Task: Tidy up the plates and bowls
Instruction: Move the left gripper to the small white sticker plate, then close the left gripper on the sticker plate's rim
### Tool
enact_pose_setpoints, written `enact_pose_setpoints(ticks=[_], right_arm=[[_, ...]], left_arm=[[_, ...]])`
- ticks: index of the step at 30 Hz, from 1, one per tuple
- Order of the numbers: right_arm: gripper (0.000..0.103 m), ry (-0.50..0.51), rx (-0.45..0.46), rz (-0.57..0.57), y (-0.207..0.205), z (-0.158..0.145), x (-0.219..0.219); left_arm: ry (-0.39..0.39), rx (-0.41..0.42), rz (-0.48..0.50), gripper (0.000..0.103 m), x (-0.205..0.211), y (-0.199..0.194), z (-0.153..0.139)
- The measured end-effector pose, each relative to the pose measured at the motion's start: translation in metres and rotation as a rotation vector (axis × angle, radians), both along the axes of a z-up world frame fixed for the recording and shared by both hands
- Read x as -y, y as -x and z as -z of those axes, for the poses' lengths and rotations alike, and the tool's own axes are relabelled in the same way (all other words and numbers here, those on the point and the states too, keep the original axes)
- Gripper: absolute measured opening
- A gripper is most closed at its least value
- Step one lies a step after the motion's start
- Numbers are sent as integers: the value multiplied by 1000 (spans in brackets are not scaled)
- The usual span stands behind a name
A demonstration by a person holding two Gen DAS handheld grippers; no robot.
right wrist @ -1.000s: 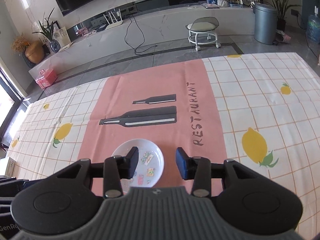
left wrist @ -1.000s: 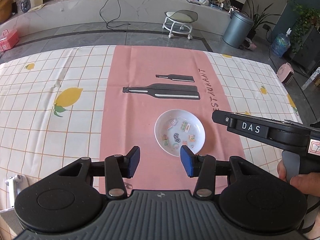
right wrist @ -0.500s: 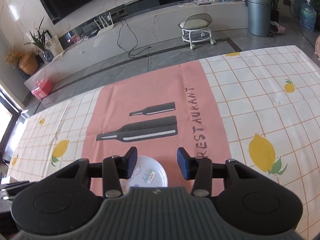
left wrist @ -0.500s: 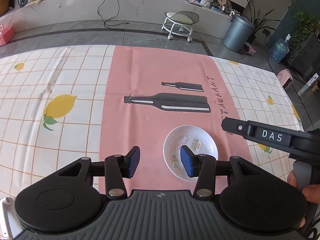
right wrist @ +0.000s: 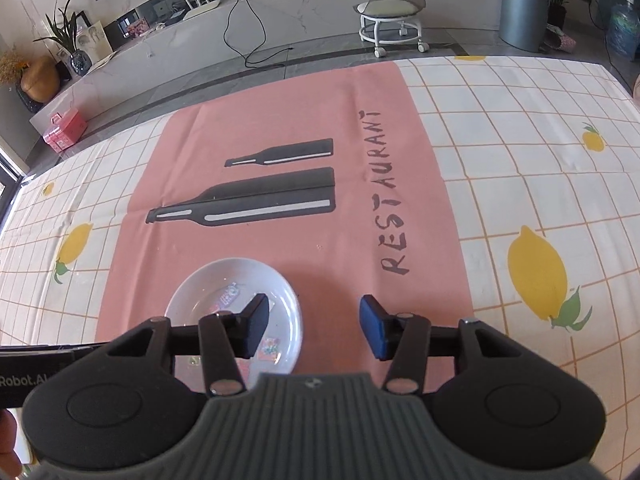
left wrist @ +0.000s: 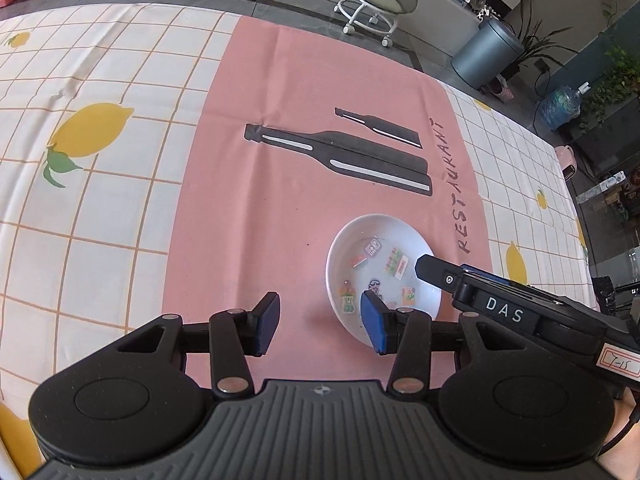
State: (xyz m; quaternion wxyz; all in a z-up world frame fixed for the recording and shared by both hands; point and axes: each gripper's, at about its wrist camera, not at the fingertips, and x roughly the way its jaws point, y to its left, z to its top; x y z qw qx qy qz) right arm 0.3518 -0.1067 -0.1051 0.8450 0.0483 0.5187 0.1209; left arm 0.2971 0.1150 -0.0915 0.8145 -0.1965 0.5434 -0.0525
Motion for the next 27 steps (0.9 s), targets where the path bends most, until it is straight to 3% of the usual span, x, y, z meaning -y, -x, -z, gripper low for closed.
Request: enact_pose_setpoints(ticks=[2,4,6,7,10,20,27], right_arm=[[49,-3,4,-12,0,5,-3],[36,22,41,-26,3,6,-9],[32,54,55,-39,3,6,-14],[22,52,57,-46,4,6,-15],[9,28,57,-56,4,7,-16],[4,4,19,-157,15,6,-19],[4,9,-9,-256,27,3,-27]], left_arm=[[8,-3,-3,53,-1,0,1],[11,-1,3,53,-1,1,0],[6,2,13,53,1,1,0],[3,2,15,53,1,1,0],[-13,2,34,53,6,2,0],[-77,9,57,53,10,4,0],[-69,-4,39,53,6,3,4]])
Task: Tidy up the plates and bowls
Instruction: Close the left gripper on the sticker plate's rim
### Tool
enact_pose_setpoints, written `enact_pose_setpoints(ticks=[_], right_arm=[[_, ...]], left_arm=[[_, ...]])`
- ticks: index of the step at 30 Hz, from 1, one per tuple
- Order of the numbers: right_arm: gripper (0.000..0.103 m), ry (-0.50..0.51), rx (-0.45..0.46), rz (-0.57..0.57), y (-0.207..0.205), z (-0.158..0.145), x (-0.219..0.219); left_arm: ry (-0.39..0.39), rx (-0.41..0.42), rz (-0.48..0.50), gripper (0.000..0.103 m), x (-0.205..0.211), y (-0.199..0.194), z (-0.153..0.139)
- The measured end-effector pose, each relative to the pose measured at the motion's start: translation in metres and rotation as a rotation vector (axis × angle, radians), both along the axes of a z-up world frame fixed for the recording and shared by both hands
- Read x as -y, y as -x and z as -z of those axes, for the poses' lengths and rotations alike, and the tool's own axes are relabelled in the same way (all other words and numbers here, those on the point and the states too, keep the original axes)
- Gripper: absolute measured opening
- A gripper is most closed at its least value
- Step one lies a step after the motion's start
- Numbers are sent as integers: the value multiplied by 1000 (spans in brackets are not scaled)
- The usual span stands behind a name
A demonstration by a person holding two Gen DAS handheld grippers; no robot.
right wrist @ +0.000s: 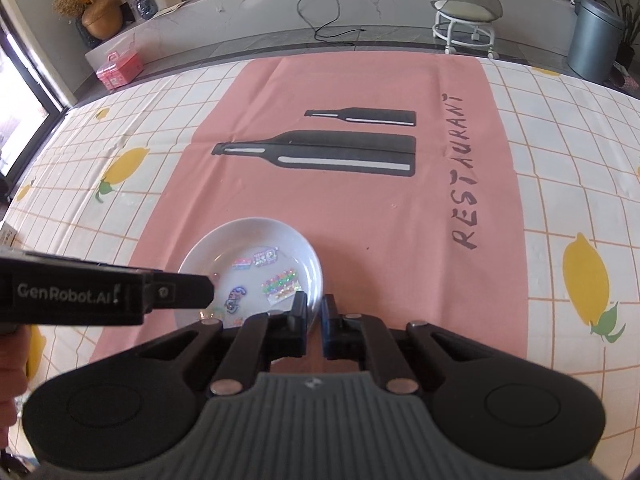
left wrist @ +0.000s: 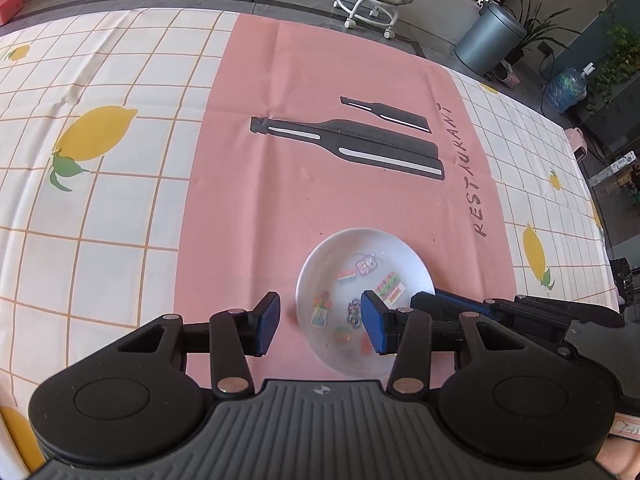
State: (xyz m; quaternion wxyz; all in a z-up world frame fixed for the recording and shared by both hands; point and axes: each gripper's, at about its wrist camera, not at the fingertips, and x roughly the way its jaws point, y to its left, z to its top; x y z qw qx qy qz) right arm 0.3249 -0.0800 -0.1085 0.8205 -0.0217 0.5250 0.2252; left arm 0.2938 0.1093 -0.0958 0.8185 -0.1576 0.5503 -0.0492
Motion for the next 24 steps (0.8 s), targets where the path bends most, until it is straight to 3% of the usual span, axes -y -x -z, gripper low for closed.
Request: enact_pose_setpoints(ticks=[5,11,14,19,20,22,24], right_arm=[[5,18,0,-55,4,0,-2],[18,30,-1,-58,6,0,-1],[23,41,5,-61,9,-1,-2],[32,64,29,-71,15,-1,-10],[30,62,33,-68,15,-1,-10],[14,49,35,-48,15,0,-9],[7,32,24,-23,13,0,-7]], left_arm=[[-14,-21,19,53,3,-1,4],[32,-70,-10,25,-7,2,6],[6,-75,-15,9,-6,4,7],[-43,-60,-4,6,3,7,5],[-47,-57,-6,6,3,8,4],[-58,-52,-28,5,3,10,3],[-85,-35,-46,4,5,12,0]])
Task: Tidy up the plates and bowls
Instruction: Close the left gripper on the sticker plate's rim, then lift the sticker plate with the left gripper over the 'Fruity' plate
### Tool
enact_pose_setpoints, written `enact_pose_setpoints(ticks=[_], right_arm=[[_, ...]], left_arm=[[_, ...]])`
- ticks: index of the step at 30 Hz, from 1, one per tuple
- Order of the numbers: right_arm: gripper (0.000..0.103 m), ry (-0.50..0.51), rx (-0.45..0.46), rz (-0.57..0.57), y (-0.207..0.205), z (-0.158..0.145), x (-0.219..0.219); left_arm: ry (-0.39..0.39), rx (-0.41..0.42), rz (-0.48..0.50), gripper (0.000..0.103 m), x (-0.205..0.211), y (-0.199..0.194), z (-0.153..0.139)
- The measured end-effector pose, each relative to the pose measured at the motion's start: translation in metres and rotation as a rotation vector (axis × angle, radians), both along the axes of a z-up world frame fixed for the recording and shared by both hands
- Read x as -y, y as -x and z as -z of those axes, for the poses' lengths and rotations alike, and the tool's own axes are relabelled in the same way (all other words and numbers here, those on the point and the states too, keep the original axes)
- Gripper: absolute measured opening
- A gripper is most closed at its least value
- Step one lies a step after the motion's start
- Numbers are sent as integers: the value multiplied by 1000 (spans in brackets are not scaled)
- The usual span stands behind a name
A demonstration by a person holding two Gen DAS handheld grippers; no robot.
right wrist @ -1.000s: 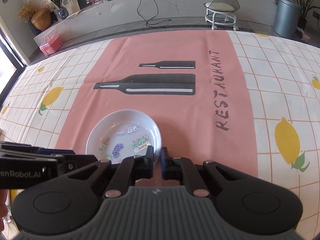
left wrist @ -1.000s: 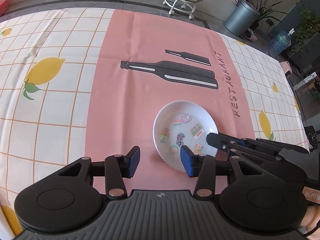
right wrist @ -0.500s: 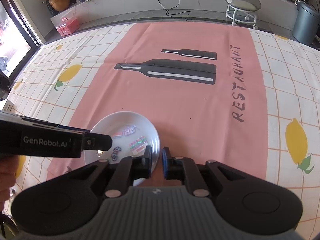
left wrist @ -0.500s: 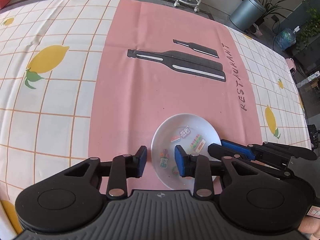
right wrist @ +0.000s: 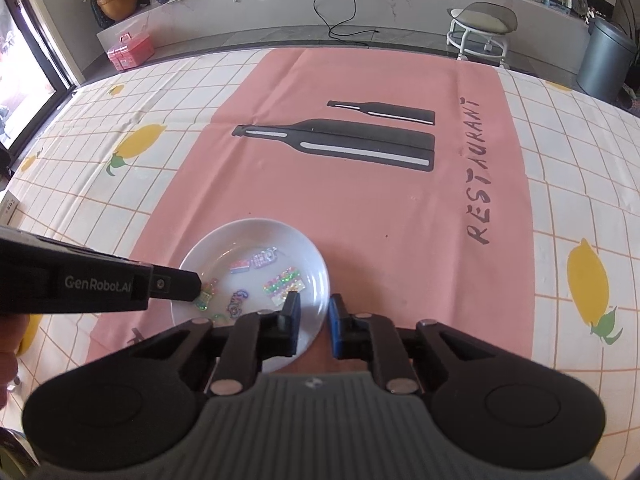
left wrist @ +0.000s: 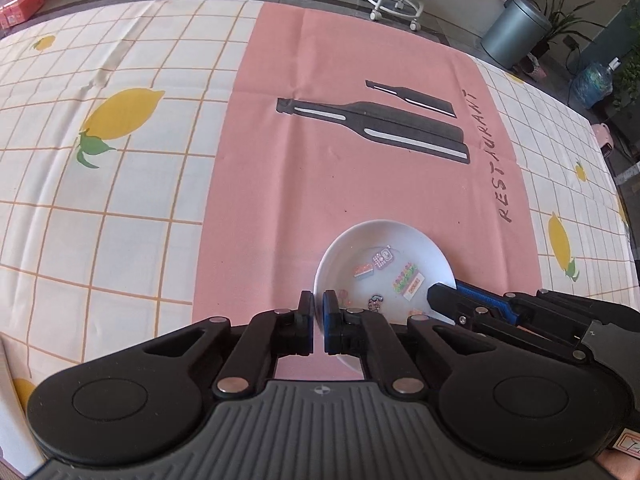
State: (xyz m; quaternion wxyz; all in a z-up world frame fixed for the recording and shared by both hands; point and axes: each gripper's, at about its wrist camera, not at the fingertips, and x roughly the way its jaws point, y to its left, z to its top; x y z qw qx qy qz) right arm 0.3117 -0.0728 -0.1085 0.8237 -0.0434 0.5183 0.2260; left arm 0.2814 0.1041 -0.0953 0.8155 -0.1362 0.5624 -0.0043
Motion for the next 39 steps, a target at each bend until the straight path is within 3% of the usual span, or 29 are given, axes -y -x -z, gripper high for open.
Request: enact_pose_setpoints(ticks=[8,14,18,22,28,39], right_arm=[[5,-17,-6,42,1,-6,7],[4,-49,34,45,7,-30,8],[4,-64,45,60,10,-44,10],[3,-74,43,94,12,-55,16],[3,-119,68,152,20,-82,36],[3,-91,193,200,67,-147,72]], left_arm=[[-23,48,0,1,6,5,-20],[-42,132,-25,2,6,14,-42],[-15,163,-35,2,3,18,-52],[-18,192,-4,2,11,22,-61],[42,214,30,3,19,31,-73],[88,287,147,4,56,67,-101]])
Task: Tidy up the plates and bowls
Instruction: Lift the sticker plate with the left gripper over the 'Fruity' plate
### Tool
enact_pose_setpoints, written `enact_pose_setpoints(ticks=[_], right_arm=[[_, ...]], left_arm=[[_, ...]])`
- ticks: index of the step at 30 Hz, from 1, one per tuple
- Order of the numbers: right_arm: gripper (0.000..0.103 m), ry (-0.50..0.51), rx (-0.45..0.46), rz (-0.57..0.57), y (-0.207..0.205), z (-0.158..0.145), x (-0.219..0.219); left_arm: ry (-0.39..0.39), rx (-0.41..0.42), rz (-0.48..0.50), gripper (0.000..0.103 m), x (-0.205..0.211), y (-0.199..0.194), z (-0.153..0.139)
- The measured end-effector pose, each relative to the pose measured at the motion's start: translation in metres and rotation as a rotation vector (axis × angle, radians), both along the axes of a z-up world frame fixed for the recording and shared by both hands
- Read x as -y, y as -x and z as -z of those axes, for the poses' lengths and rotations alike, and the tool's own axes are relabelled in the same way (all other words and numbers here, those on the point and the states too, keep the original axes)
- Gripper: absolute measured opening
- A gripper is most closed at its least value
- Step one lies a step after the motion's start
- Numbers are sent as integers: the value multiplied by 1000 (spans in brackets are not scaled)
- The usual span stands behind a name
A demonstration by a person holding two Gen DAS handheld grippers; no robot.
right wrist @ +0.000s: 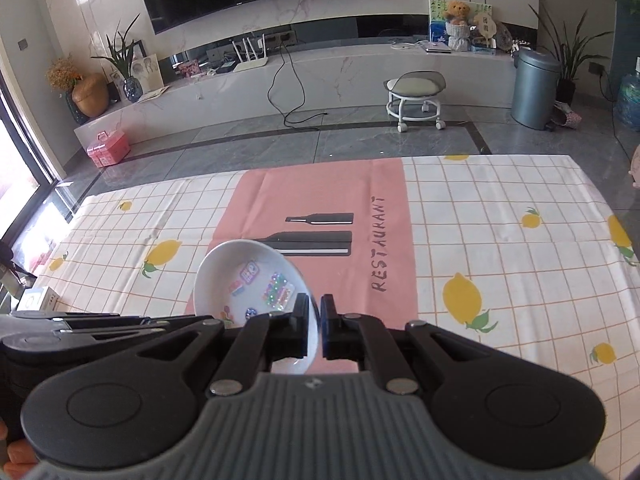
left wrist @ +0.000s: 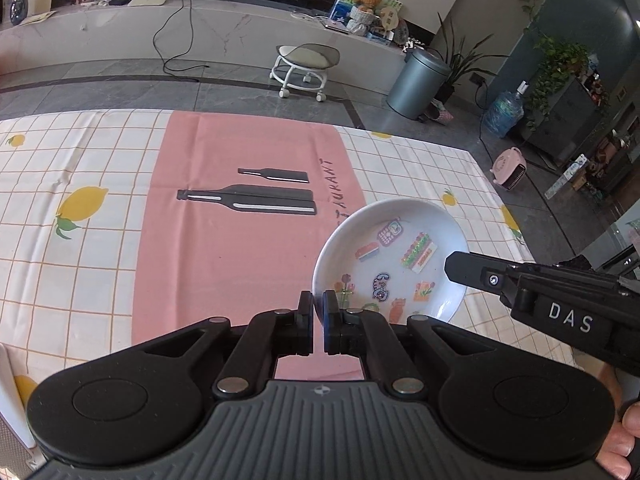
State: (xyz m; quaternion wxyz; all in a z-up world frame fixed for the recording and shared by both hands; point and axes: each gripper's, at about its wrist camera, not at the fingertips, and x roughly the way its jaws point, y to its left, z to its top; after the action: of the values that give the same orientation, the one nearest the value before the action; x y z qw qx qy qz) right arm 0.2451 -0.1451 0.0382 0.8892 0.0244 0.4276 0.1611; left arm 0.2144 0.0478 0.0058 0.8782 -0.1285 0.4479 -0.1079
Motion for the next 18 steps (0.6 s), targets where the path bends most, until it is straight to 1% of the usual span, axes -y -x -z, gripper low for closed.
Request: enact_pose_setpoints(ticks=[4,8,12,18], right_arm=[[3,32,20,25,19,-12,13],[4,18,13,63,38,-17,37],[4,4,-7,99,54,-12,57],[4,-14,-36,155,77,6,78]], left_arm=[[-31,20,65,5,22,13,-5],[-11,-14,127,6,37,22,-2],[-3,-54,185,6,49,27,5],[-56,-91,251,6,74,34,19]])
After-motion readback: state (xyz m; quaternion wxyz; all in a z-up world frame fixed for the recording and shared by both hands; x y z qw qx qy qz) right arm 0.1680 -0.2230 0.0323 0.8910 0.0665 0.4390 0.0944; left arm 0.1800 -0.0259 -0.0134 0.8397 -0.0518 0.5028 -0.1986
